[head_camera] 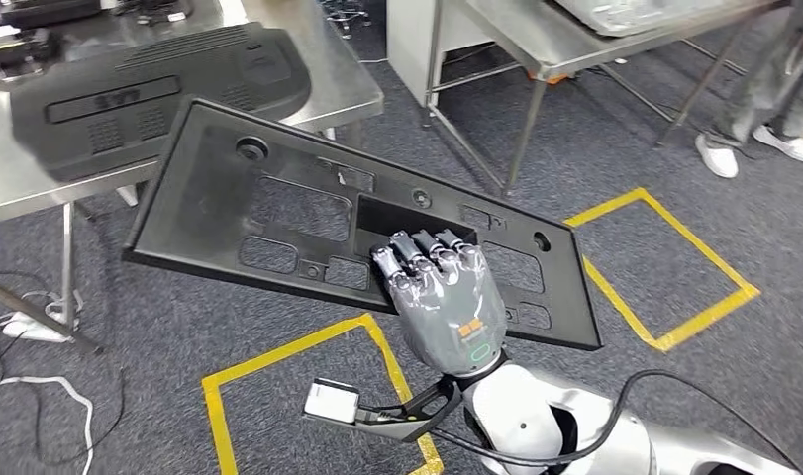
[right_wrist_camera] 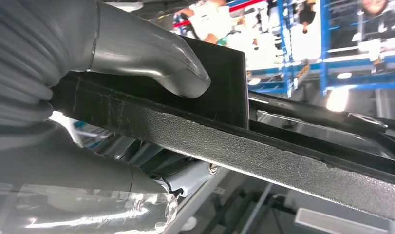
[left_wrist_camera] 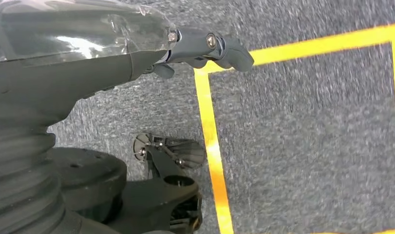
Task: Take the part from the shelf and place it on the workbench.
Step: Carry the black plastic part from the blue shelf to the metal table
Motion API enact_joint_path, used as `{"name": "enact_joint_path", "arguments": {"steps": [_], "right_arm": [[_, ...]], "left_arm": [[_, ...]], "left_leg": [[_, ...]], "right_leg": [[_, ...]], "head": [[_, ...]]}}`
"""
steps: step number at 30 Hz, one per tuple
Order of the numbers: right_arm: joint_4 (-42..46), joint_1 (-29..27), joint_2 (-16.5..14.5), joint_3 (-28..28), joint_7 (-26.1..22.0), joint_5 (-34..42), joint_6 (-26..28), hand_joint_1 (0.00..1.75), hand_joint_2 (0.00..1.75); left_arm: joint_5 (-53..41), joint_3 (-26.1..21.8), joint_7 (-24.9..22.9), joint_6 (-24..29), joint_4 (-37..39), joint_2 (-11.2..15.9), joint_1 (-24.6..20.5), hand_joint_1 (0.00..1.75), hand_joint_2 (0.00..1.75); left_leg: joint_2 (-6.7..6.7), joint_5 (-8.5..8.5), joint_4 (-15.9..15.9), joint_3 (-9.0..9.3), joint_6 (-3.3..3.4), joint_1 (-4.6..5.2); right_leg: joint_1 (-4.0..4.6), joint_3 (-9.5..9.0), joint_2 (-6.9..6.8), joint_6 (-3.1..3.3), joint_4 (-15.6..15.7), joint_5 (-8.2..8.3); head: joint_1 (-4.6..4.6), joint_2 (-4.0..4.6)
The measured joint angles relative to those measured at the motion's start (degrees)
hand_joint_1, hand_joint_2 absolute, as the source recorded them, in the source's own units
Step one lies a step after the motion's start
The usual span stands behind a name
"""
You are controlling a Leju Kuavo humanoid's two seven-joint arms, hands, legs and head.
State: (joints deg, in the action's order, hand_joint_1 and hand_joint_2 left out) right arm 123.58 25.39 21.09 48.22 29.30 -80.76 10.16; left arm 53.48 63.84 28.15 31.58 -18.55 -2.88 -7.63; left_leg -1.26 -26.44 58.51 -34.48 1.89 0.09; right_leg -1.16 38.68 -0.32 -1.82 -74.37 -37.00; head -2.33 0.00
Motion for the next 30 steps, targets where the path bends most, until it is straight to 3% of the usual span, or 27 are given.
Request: {"name": "enact_joint_path", "arguments": {"steps": [1,2,4,6,7,9,10,13,16,18,20,21,22,23,24,26,28,30], "right_arm": [[0.00,-0.09,0.01,0.00,0.01,0.01,0.00,1.75,1.75],[0.00,-0.14,0.01,0.00,0.01,0.01,0.00,1.75,1.75],[-0.01,-0.11,0.02,-0.01,0.00,0.02,0.01,1.75,1.75],[0.01,-0.07,-0.01,-0.02,-0.02,0.01,0.01,1.75,1.75],[0.01,-0.06,-0.02,-0.02,-0.02,0.01,0.02,1.75,1.75],[0.02,-0.03,0.02,-0.05,-0.03,0.01,0.02,1.75,1.75],[0.02,0.02,0.02,-0.07,-0.03,0.01,0.01,1.75,1.75],[0.02,0.19,-0.02,-0.10,-0.03,-0.01,0.01,1.75,1.75],[0.02,0.23,-0.02,-0.11,-0.03,0.00,0.01,1.75,1.75],[0.01,0.18,-0.01,-0.15,-0.03,0.02,0.00,1.75,1.75],[0.00,0.12,0.00,-0.17,-0.03,0.02,-0.01,1.75,1.75],[0.00,0.11,0.00,-0.17,-0.03,0.02,-0.01,1.75,1.75],[0.00,0.13,0.00,-0.18,-0.03,0.02,-0.01,1.75,1.75],[0.00,0.18,0.00,-0.19,-0.03,0.02,-0.01,1.75,1.75],[0.01,0.23,0.00,-0.19,-0.03,0.02,-0.01,1.75,1.75],[0.02,0.31,0.01,-0.20,-0.03,0.01,0.00,1.75,1.75],[0.02,0.37,0.04,-0.24,-0.03,0.01,0.01,1.75,1.75],[0.02,0.40,0.05,-0.28,-0.03,0.00,0.02,1.75,1.75]], "left_arm": [[0.00,0.00,0.00,0.00,0.01,-0.01,0.04,0.00,1.75],[0.00,0.00,0.00,0.00,0.01,-0.01,0.06,0.00,1.75],[0.00,0.00,0.00,0.00,0.01,-0.01,0.05,0.00,1.75],[0.01,0.00,0.00,0.00,0.00,-0.02,-0.03,0.00,1.75],[0.01,0.00,0.00,0.00,0.00,-0.03,-0.01,0.00,1.75],[0.00,0.00,0.00,0.01,-0.01,0.01,0.05,0.00,1.75],[0.00,0.00,0.00,0.02,0.00,0.03,0.07,0.00,1.75],[0.02,0.00,0.00,0.04,-0.01,0.06,0.00,0.00,1.75],[0.01,0.00,0.00,0.04,0.00,0.07,-0.03,0.00,1.75],[0.00,0.00,0.00,0.04,0.01,0.07,-0.02,0.00,1.75],[0.00,0.00,0.00,0.04,0.01,0.07,0.05,0.00,1.75],[0.00,0.00,0.00,0.04,0.01,0.08,0.09,0.00,1.75],[0.00,0.00,0.01,0.04,0.00,0.08,0.07,0.00,1.75],[0.00,0.00,0.03,0.04,-0.01,0.07,0.06,0.00,1.75],[-0.01,0.00,0.04,0.04,-0.01,0.07,0.08,0.00,1.75],[-0.01,0.00,0.07,0.04,-0.01,0.08,0.14,0.00,1.75],[-0.02,0.00,0.08,0.04,-0.01,0.08,0.14,0.00,1.75],[-0.05,0.00,0.09,0.04,-0.01,0.07,0.03,0.00,1.75]], "left_leg": [[-0.75,-0.06,0.04,0.10,0.06,0.07],[-1.54,-0.15,0.12,0.24,0.06,0.12],[-3.01,-0.46,0.39,0.46,-0.14,0.15],[-4.21,-0.73,0.82,0.21,-0.59,0.09],[-4.69,-0.76,0.89,0.01,-0.88,-0.01],[-5.38,-0.78,0.87,-0.11,-1.53,-0.20],[-4.81,-1.12,1.26,-0.14,-1.90,-0.08],[-1.47,-3.13,4.31,-1.20,-2.71,0.20],[-0.95,-3.74,5.38,-1.73,-2.83,0.12],[-0.17,-5.83,10.54,-4.42,-3.20,-0.20],[1.07,-4.45,11.62,-5.45,-3.79,-0.85],[2.12,-2.51,8.59,-4.25,-3.93,-1.01],[3.09,-0.37,4.48,-2.48,-3.84,-0.93],[3.73,0.36,2.02,-1.40,-3.51,-0.73],[4.08,0.36,0.97,-1.03,-3.11,-0.47],[3.17,0.21,0.83,-1.00,-2.20,-0.27],[2.34,0.24,0.30,-0.51,-1.42,-0.44],[1.72,0.26,-0.07,-0.11,-0.75,-0.56]], "right_leg": [[0.05,0.83,0.10,0.09,-0.72,0.69],[0.08,0.55,0.24,0.26,0.91,2.54],[0.09,-2.18,1.58,0.68,8.31,7.15],[0.02,-4.24,3.24,0.84,13.71,9.10],[0.09,-4.50,3.59,0.89,14.40,8.89],[0.07,-4.78,2.73,1.24,14.89,8.97],[-0.02,-5.05,2.16,1.48,15.18,9.03],[-0.31,-5.72,0.86,1.98,15.78,9.06],[-0.30,-5.79,0.65,2.08,15.79,9.01],[-0.28,-5.94,-0.24,2.22,15.76,8.81],[-0.40,-6.62,-2.35,2.06,15.71,8.16],[-0.46,-7.06,-3.30,1.78,15.70,7.76],[-0.43,-7.50,-4.12,1.40,15.66,7.34],[-0.35,-7.78,-4.50,1.06,15.66,7.10],[-0.19,-7.99,-4.87,0.73,15.71,6.91],[-0.13,-8.44,-5.61,0.08,15.99,6.64],[-0.38,-8.59,-4.35,-0.46,14.97,5.51],[-0.49,-6.24,-1.56,-0.52,9.60,2.62]], "head": [[-0.09,0.00],[-0.14,0.00],[-0.26,0.00],[-0.29,0.00],[-0.28,0.00],[-0.28,0.00],[-0.20,0.00],[0.43,0.00],[0.57,0.00],[0.63,0.00],[0.69,0.00],[0.73,0.00],[0.80,0.00],[0.82,0.00],[0.79,0.00],[0.69,0.00],[0.48,0.00],[0.07,0.00]]}}
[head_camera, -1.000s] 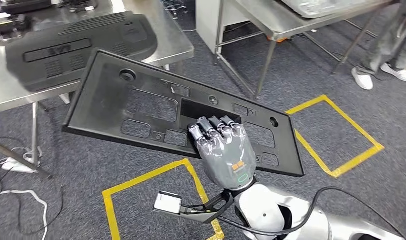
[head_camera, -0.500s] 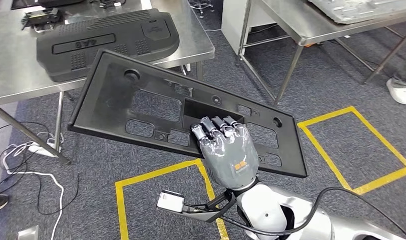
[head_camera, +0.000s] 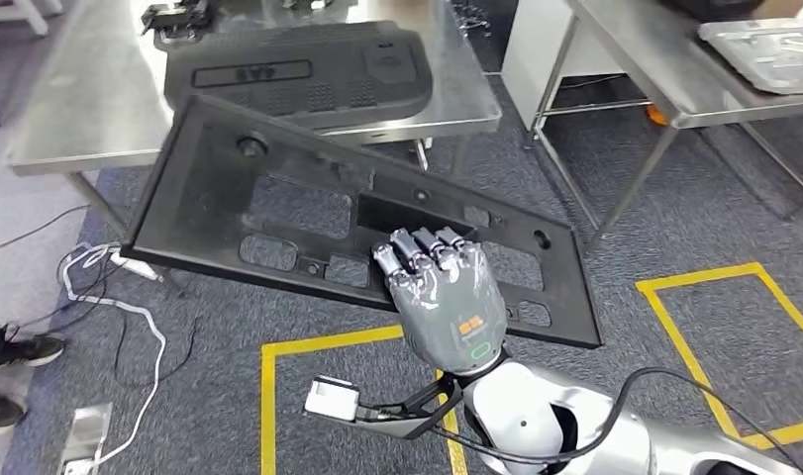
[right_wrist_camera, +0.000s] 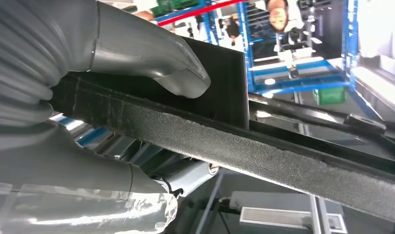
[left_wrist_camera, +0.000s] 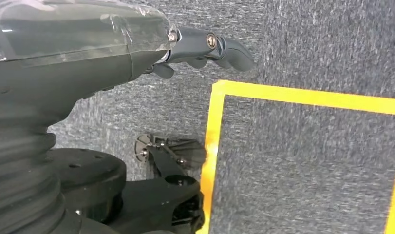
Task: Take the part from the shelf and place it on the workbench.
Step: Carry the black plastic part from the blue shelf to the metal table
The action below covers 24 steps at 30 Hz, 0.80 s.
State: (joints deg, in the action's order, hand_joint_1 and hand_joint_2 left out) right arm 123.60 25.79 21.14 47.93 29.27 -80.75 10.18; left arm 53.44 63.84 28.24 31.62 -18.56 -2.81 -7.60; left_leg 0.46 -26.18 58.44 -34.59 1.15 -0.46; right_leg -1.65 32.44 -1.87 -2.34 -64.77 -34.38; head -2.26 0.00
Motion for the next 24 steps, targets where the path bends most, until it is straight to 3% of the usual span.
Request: {"name": "enact_joint_path", "arguments": {"steps": [2,3,4,6,8,11,24], "right_arm": [[0.01,-0.13,0.01,-0.02,0.01,0.00,0.01,1.75,1.75],[0.01,-0.23,0.03,-0.02,0.01,0.00,-0.01,1.75,1.75],[0.00,-0.29,0.05,-0.02,0.02,0.01,-0.02,1.75,1.75],[0.01,-0.31,0.06,-0.02,0.02,0.00,-0.05,1.75,1.75],[0.02,-0.27,0.08,-0.02,0.03,0.00,-0.10,1.75,1.75],[0.06,-0.23,0.17,-0.04,0.13,0.01,-0.24,1.75,1.75],[0.06,-0.17,0.34,-0.07,0.17,0.01,-0.57,1.75,1.75]], "left_arm": [[-0.02,0.00,0.01,-0.07,0.00,-0.03,-0.06,0.00,1.75],[-0.03,0.00,0.06,-0.14,0.00,-0.03,-0.03,0.00,1.75],[-0.07,0.00,0.17,-0.23,0.00,-0.03,0.00,0.00,1.75],[-0.27,0.00,0.52,-0.42,0.00,-0.03,0.02,0.00,1.75],[-0.50,0.00,0.83,-0.65,0.00,-0.04,-0.01,0.00,1.75],[-0.58,0.01,1.30,-1.49,0.00,-0.03,0.03,0.00,1.75],[-0.24,0.02,2.04,-4.46,0.00,-0.03,0.11,0.00,1.75]], "left_leg": [[-0.66,-0.14,0.01,0.09,0.46,0.19],[-1.05,-0.24,0.04,0.17,0.60,0.32],[-1.43,-0.35,0.10,0.30,0.66,0.43],[-2.09,-0.70,0.31,0.61,0.57,0.53],[-2.48,-1.09,0.77,0.51,0.13,0.67],[-2.71,-1.36,1.08,0.17,-0.25,0.69],[-2.73,-1.38,0.27,0.91,-0.90,0.41]], "right_leg": [[0.21,4.19,1.31,0.19,-7.30,-2.59],[0.30,5.58,1.49,0.29,-9.13,-2.50],[0.36,6.01,1.56,0.44,-8.87,-1.30],[0.44,4.22,1.78,0.91,-2.77,3.34],[0.60,2.13,2.31,1.28,3.24,6.13],[0.81,1.61,2.66,1.40,5.13,6.21],[1.17,1.23,2.69,2.06,5.20,5.83]], "head": [[-0.38,0.00],[-0.52,0.00],[-0.60,0.00],[-0.75,0.00],[-0.88,0.00],[-0.82,0.00],[-0.79,0.00]]}}
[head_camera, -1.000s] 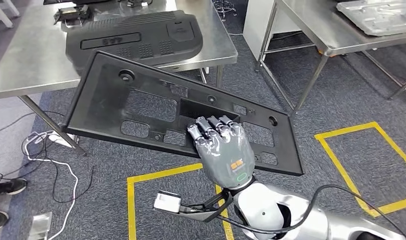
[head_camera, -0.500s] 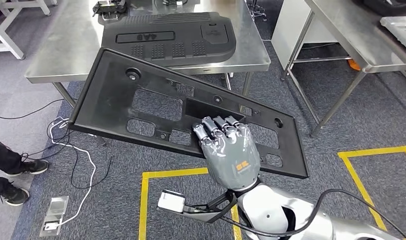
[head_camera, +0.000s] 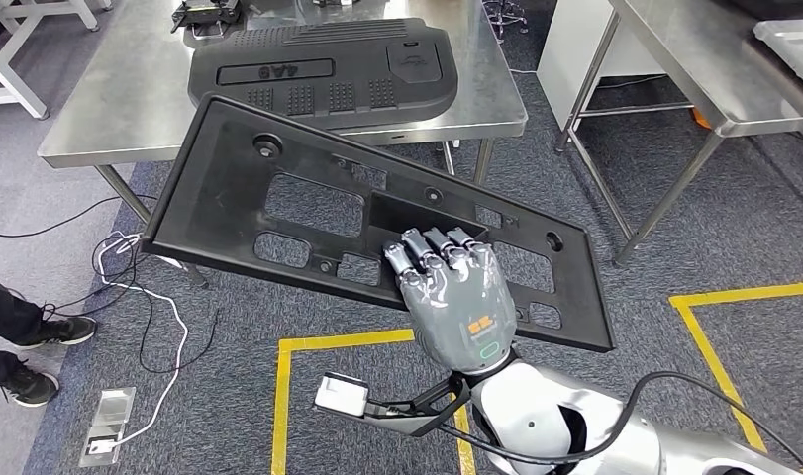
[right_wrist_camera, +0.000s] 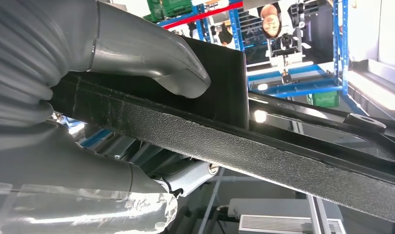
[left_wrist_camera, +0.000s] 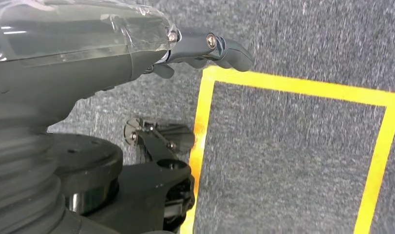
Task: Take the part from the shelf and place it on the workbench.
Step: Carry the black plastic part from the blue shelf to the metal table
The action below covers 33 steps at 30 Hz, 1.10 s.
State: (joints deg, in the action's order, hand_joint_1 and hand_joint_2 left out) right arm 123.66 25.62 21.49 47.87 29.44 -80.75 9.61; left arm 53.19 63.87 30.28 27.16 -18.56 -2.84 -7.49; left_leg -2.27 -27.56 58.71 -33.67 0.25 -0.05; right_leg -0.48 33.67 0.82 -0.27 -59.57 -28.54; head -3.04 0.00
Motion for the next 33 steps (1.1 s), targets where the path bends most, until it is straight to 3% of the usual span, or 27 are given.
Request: {"name": "enact_joint_path", "arguments": {"steps": [16,33], "right_arm": [[0.00,-0.03,0.00,0.00,0.04,0.00,-2.67,1.75,1.75],[-0.01,0.29,0.00,0.15,-3.08,0.65,-5.77,1.75,1.75]], "left_arm": [[0.44,0.00,-0.01,-1.96,0.00,0.00,0.09,0.00,1.75],[0.36,0.44,-0.43,-1.96,0.00,0.00,-0.16,0.00,1.75]], "left_leg": [[0.01,-0.07,0.04,-0.01,-0.09,0.05],[0.01,-0.09,0.07,0.00,-0.12,0.05]], "right_leg": [[-0.04,-0.08,0.00,0.02,0.04,-0.03],[-0.11,-0.10,-0.01,0.02,0.04,-0.03]], "head": [[-0.02,0.00],[-0.02,0.00]]}}
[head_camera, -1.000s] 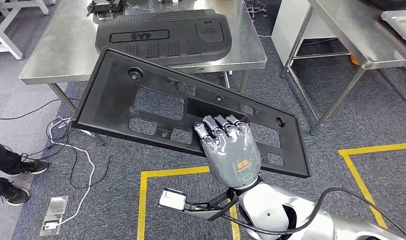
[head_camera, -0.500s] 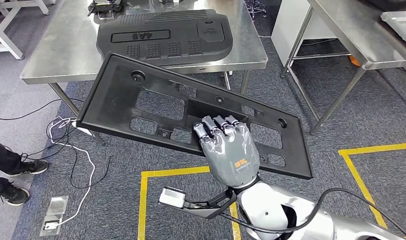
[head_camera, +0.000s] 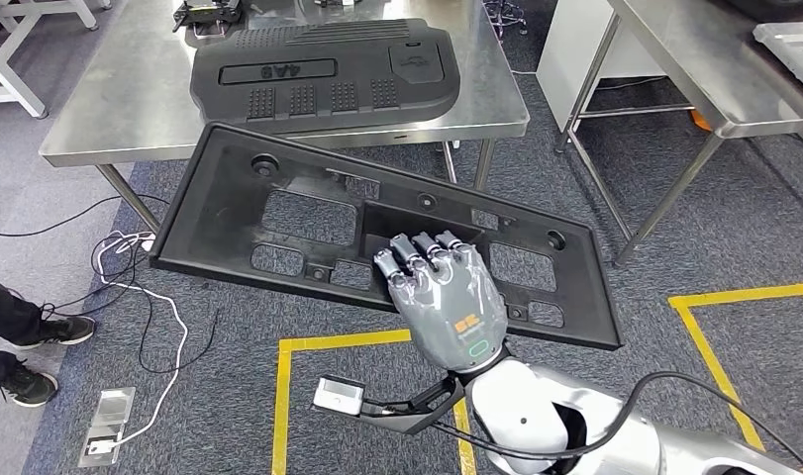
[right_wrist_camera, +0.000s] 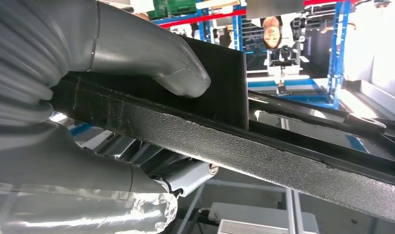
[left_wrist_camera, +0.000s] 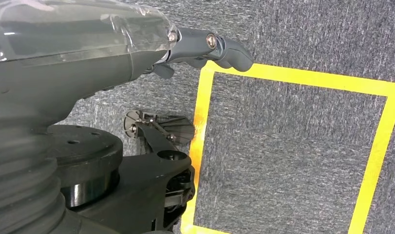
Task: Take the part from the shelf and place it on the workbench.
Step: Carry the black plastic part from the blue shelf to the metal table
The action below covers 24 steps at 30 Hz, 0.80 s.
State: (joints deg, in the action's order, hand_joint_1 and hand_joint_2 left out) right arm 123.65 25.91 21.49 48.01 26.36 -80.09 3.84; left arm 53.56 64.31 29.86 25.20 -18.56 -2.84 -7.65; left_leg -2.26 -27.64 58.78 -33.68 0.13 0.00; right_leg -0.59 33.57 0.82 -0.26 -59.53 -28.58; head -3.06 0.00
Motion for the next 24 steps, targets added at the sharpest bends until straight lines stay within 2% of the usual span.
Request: {"name": "enact_joint_path", "arguments": {"steps": [11,24], "right_arm": [[0.00,0.45,0.00,0.11,-0.17,0.45,1.64,1.75,1.75],[-0.01,0.43,0.00,-0.13,3.17,-0.33,5.08,1.75,1.75]], "left_arm": [[0.43,0.02,-0.02,0.09,0.00,0.00,-0.05,0.00,1.75],[0.44,0.10,-0.42,0.01,0.00,0.00,-0.05,0.00,1.75]], "left_leg": [[0.00,0.00,0.00,0.00,-0.01,0.00],[0.00,-0.01,0.00,0.00,-0.01,0.00]], "right_leg": [[0.01,0.00,0.00,0.00,0.00,0.00],[0.00,0.01,0.00,0.00,0.00,0.00]], "head": [[0.01,0.00],[0.00,0.00]]}}
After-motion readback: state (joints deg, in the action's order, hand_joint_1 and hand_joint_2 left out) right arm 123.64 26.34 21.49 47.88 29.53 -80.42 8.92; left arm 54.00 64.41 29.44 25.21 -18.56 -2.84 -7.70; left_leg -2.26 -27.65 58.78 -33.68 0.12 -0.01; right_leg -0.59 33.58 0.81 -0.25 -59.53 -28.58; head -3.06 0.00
